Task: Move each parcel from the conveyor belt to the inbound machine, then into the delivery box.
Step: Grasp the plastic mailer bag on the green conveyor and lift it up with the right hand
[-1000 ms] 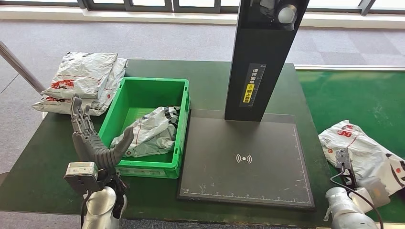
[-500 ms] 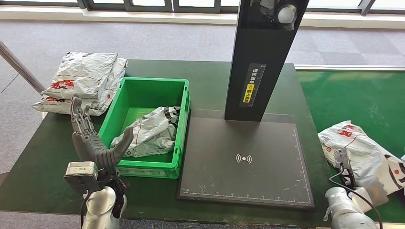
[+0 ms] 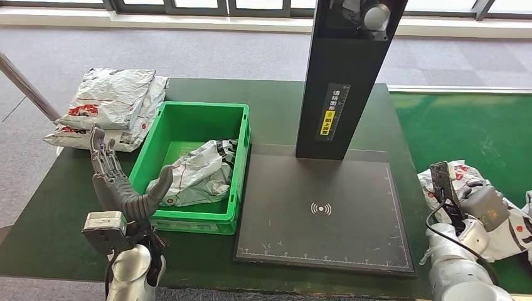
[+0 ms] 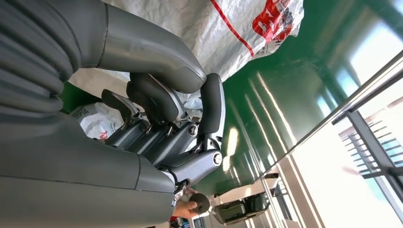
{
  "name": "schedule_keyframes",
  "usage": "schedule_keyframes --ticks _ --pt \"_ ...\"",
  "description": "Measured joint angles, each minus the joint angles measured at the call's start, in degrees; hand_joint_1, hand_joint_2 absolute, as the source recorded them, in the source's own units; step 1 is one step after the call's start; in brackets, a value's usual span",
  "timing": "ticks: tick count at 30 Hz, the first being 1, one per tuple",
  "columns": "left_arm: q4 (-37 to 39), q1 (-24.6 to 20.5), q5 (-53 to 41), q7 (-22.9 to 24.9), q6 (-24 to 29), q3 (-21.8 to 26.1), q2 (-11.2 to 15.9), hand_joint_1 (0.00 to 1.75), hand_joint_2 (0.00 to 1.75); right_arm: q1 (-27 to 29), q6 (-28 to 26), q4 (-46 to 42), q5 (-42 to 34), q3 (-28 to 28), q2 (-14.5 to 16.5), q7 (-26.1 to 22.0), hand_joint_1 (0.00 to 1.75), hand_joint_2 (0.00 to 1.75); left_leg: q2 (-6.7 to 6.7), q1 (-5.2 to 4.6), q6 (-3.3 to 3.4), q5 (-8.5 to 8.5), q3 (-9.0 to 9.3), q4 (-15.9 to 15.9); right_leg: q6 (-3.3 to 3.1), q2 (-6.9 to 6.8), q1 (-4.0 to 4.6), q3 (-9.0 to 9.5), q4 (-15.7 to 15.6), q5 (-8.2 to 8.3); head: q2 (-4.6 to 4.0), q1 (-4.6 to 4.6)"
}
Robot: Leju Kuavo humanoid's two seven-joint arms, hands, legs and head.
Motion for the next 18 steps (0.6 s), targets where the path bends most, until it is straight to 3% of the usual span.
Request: schedule_keyframes --ticks 4,9,10,12,14,16,18 --pt "0.0 0.0 0.0 0.0 0.0 0.0 0.0 0.0 1.75 0.0 0.0 -0.5 -0.4 0.0 0.3 -0.7 1.75 1.75 0.01 -0.01 0.0 0.0 -0.01 0.0 0.0 0.01 -0.01 -0.01 0.0 0.0 -0.01 0.0" --pt "0.1 0.0 0.2 0.0 0.2 0.0 0.0 0.0 1.75 -0.2 0.0 -4.0 -1.9 0.0 1.5 -5.7 1.75 1.75 0.02 -0.01 0.0 0.0 0.0 0.0 0.0 0.01 -0.01 -0.02 0.0 0.0 -0.01 0.0" --pt "0.1 0.0 0.2 0.0 0.3 0.0 0.0 0.0 1.75 -0.3 0.0 -4.8 -2.0 0.0 1.6 -6.1 1.68 1.75 0.02 -0.01 0.0 0.0 0.0 0.0 0.0 0.01 0.0 -0.02 0.0 0.0 -0.01 0.0" --pt "0.2 0.0 0.2 0.0 0.6 0.0 0.0 0.0 1.75 -0.6 -0.1 -6.1 -2.3 0.0 1.9 -6.5 0.81 1.75 0.02 0.0 0.0 0.0 0.0 0.0 0.0 0.01 0.0 -0.02 0.0 0.0 -0.01 0.0" --pt "0.2 0.0 0.3 0.0 1.0 0.0 0.0 0.0 1.75 -0.7 -0.1 -7.0 -2.5 0.0 2.2 -6.6 0.0 0.87 0.02 0.0 0.0 0.0 0.0 0.0 0.0 0.01 0.0 -0.02 0.0 0.0 -0.01 0.0" --pt "0.2 0.0 0.3 0.0 1.3 0.0 0.0 0.0 1.75 -0.7 -0.1 -7.7 -2.4 0.0 2.3 -6.3 0.0 0.0 0.02 0.0 0.0 0.0 0.0 0.0 0.0 0.01 0.0 -0.04 0.0 0.0 0.0 0.0" --pt "0.3 0.0 0.4 0.0 1.3 0.0 0.0 0.0 1.75 -0.5 -0.1 -8.8 0.1 0.0 2.4 -2.3 0.0 0.0 0.01 -0.01 0.0 0.0 0.01 0.0 0.01 0.01 -0.01 -0.05 0.0 0.0 0.0 0.0"
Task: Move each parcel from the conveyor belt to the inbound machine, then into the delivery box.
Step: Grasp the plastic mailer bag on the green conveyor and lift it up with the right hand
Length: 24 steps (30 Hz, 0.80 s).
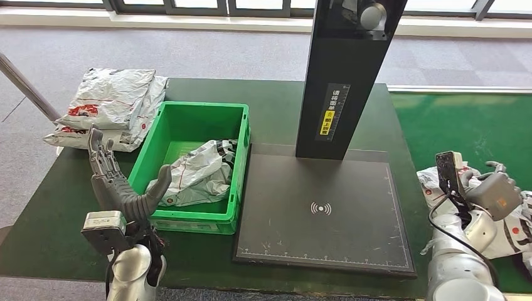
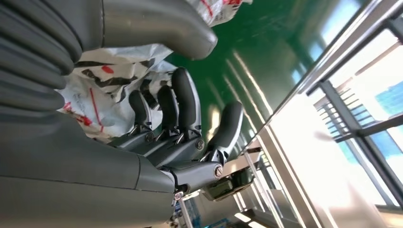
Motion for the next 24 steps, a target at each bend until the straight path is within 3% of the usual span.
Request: schedule_keyframes --ticks 4,7,11,24 --pt "0.3 0.0 0.2 0.0 0.0 -0.1 0.0 0.0 1.75 1.3 -0.1 -1.6 5.5 0.0 -0.5 18.1 0.0 0.0 -0.05 -0.01 0.0 -0.01 -0.02 0.0 0.02 -0.06 -0.01 0.01 0.0 -0.02 -0.01 0.01" --pt "0.3 0.0 0.7 0.0 0.0 -0.2 0.0 0.0 1.75 2.9 0.0 -1.5 5.4 0.0 -1.2 21.7 0.0 0.0 0.05 -0.01 0.0 -0.06 -0.02 0.0 0.02 0.07 -0.01 -0.04 0.0 -0.02 -0.01 0.01" --pt "0.4 0.0 0.4 0.2 0.0 -0.2 0.0 0.0 1.75 4.4 0.1 -0.5 5.5 -0.3 -2.0 21.0 0.0 1.75 0.14 -0.01 0.0 -0.07 -0.02 0.0 0.02 0.18 -0.01 -0.1 0.0 -0.01 -0.01 0.0" --pt "1.8 -1.0 0.4 0.1 -0.6 -0.2 0.0 0.0 1.75 4.7 0.1 6.9 3.0 -1.5 -4.3 18.5 0.0 1.75 0.2 0.0 0.0 -0.06 -0.01 0.0 0.01 0.23 -0.01 -0.09 0.0 -0.01 -0.01 0.0"
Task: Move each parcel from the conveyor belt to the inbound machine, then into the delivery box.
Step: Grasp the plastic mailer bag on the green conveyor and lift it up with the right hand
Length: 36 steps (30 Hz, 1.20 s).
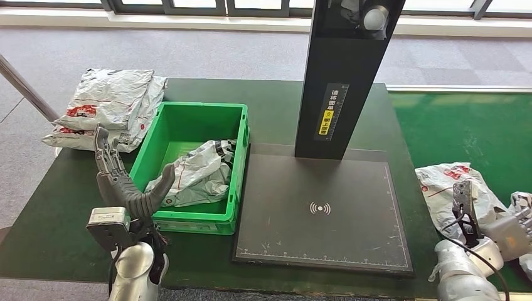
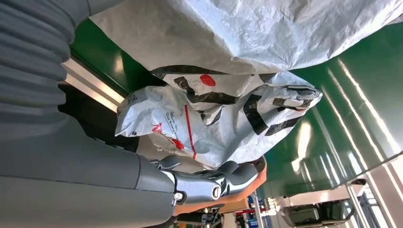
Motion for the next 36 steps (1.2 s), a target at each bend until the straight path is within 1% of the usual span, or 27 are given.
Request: schedule_keyframes --ticks 2,4,9,10,13,14,16,19,25,30,32,33,35,36 --pt "0.1 0.0 0.0 0.0 -0.1 0.0 0.0 0.0 1.75 0.0 0.7 1.0 -0.2 0.0 -0.3 -0.3 0.0 1.75 0.0 0.0 0.0 0.0 0.0 0.0 0.0 0.0 0.0 0.0 0.0 0.0 0.0 0.0" --pt "0.1 -0.1 0.0 0.0 -0.3 0.0 0.0 0.0 1.75 -0.1 3.5 2.1 -0.7 0.0 -0.5 -0.7 0.0 1.75 0.0 0.0 0.0 0.0 -0.01 0.0 0.0 0.0 0.0 0.0 0.0 0.0 0.01 0.0" --pt "0.1 -0.4 0.5 0.0 -1.0 0.0 0.1 0.0 1.75 -0.1 18.1 4.2 -1.9 -0.1 -0.8 -1.3 0.0 1.75 -0.01 0.01 0.0 0.0 -0.01 0.0 0.0 -0.01 0.01 0.01 0.0 0.0 0.01 0.01" --pt "0.1 -0.5 0.6 0.0 -1.1 0.0 0.2 0.0 1.75 -0.2 20.7 4.5 -2.0 -0.1 -0.8 -1.5 0.09 1.75 -0.01 0.01 0.0 0.0 0.0 0.0 -0.01 -0.01 0.02 0.01 0.0 0.0 0.0 0.01" --pt "0.2 -0.9 1.2 0.0 -1.1 0.0 0.4 0.0 1.75 -0.4 27.8 4.9 -1.6 -0.1 -1.0 -2.2 1.4 1.75 0.14 0.03 -0.03 -0.01 0.05 0.0 -0.05 0.15 0.05 0.01 0.0 0.03 0.0 0.01" --pt "0.2 -1.0 1.4 0.0 -1.0 0.0 0.5 0.0 1.75 -0.5 29.6 4.9 -1.3 -0.1 -1.1 -2.3 1.75 1.75 0.24 0.03 -0.06 -0.03 0.08 0.0 -0.07 0.24 0.07 0.01 0.0 0.05 0.0 0.0" --pt "0.2 -1.4 1.5 0.0 -0.9 0.0 0.7 0.0 1.75 -0.6 31.7 5.0 -0.8 -0.1 -1.1 -2.4 1.75 1.75 0.4 0.03 -0.11 -0.07 0.15 0.0 -0.1 0.38 0.14 0.02 0.0 0.07 0.0 0.0" --pt "0.2 -1.7 1.5 0.0 -0.8 0.0 0.8 0.0 1.75 -0.6 32.1 5.2 -0.6 -0.1 -1.1 -2.6 1.75 1.75 0.46 0.04 -0.13 -0.08 0.18 0.0 -0.14 0.42 0.2 0.01 0.0 0.09 0.0 -0.01" --pt "0.4 -1.8 1.8 0.0 -1.1 0.0 1.0 0.0 1.75 -0.6 31.3 5.2 -0.9 -0.1 -1.2 -3.5 1.75 1.75 0.45 0.09 -0.16 -0.06 0.22 0.0 -0.16 0.38 0.25 0.05 0.0 0.1 0.0 0.0" --pt "0.9 -1.9 2.5 0.0 -1.0 0.0 1.3 0.0 1.75 -0.5 29.1 5.3 -1.5 -0.2 -1.2 -4.3 1.75 1.75 0.44 0.09 -0.16 -0.05 0.23 0.0 -0.16 0.38 0.22 0.07 0.0 0.1 0.0 0.0" --pt "1.0 -1.9 2.5 0.0 -0.8 0.0 1.4 0.0 1.75 -0.4 26.4 5.3 -2.0 -0.3 -1.3 -5.1 1.75 1.75 0.42 0.09 -0.16 -0.05 0.21 0.0 -0.16 0.37 0.19 0.06 0.0 0.1 0.0 0.0" --pt "1.0 -1.9 2.5 0.0 -0.7 0.0 1.4 0.0 1.75 -0.3 24.1 5.3 -2.7 -0.5 -1.3 -6.0 1.75 1.75 0.41 0.09 -0.15 -0.05 0.2 0.0 -0.16 0.36 0.17 0.06 0.0 0.1 0.0 0.0" --pt "1.0 -1.9 2.2 0.0 -0.6 0.0 1.5 0.0 1.75 -0.4 17.1 5.3 -5.2 -1.3 -1.3 -10.0 1.75 1.75 0.35 0.08 -0.13 -0.03 0.15 0.0 -0.15 0.33 0.12 0.04 0.0 0.1 0.0 0.0" --pt "1.0 -1.8 2.0 0.0 -0.5 0.0 1.5 0.0 1.75 -0.5 12.8 5.2 -7.4 -1.9 -1.3 -13.4 1.75 1.75 0.32 0.07 -0.12 -0.02 0.12 0.0 -0.15 0.3 0.1 0.04 0.0 0.1 0.0 0.01"
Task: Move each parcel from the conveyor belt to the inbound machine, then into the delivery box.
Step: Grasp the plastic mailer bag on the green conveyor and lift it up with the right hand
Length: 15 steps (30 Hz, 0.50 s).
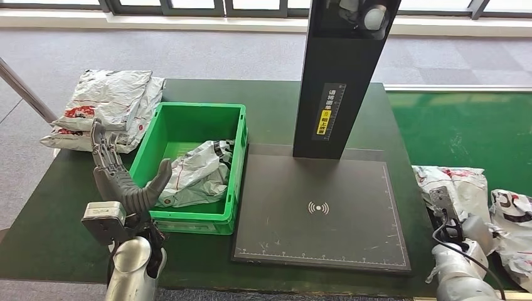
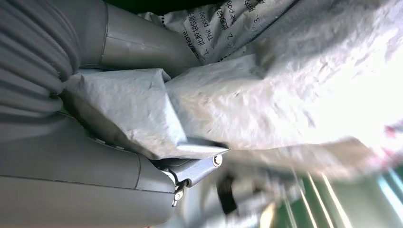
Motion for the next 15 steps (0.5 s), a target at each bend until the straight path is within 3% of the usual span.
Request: schedule_keyframes --ticks 3,5,10,13,15 --pt "0.0 0.2 -0.8 0.0 0.4 0.0 -0.1 0.0 1.75 -1.2 -10.0 -1.5 -8.9 -2.3 0.4 -15.2 1.75 1.75 -0.05 0.0 0.01 0.01 -0.05 0.0 0.0 -0.03 -0.01 -0.01 0.0 0.0 0.0 -0.01" --pt "0.0 0.2 -1.2 0.0 0.5 0.0 -0.2 0.0 1.75 -2.3 -12.3 -3.0 -12.4 -3.5 0.9 -22.2 1.75 1.75 -0.05 0.0 0.01 0.01 -0.03 0.0 0.0 -0.02 -0.01 -0.01 0.0 0.0 0.0 -0.01" --pt "0.0 0.2 -1.5 -0.1 0.7 0.0 -0.4 0.0 1.75 -3.6 -12.7 -5.6 -15.3 -5.1 2.2 -25.7 1.75 1.75 -0.17 -0.01 0.05 0.03 -0.07 0.0 0.01 -0.19 -0.01 0.03 0.0 0.0 0.0 0.0" --pt "0.0 0.2 -1.7 -0.1 0.9 0.0 -0.6 0.0 1.75 -3.5 -10.2 -9.7 -27.5 -3.8 4.4 -29.4 1.75 1.75 -0.19 0.0 0.04 0.05 -0.06 0.0 0.01 -0.2 0.0 0.04 0.0 0.0 0.0 -0.01" --pt "0.1 0.2 -1.8 -0.1 0.9 0.0 -0.8 0.0 1.75 -2.4 -7.5 -14.9 -38.2 0.8 6.7 -30.4 1.75 1.75 -0.18 0.0 0.03 0.06 -0.05 0.0 0.01 -0.19 0.01 0.03 0.0 0.0 0.0 0.0"
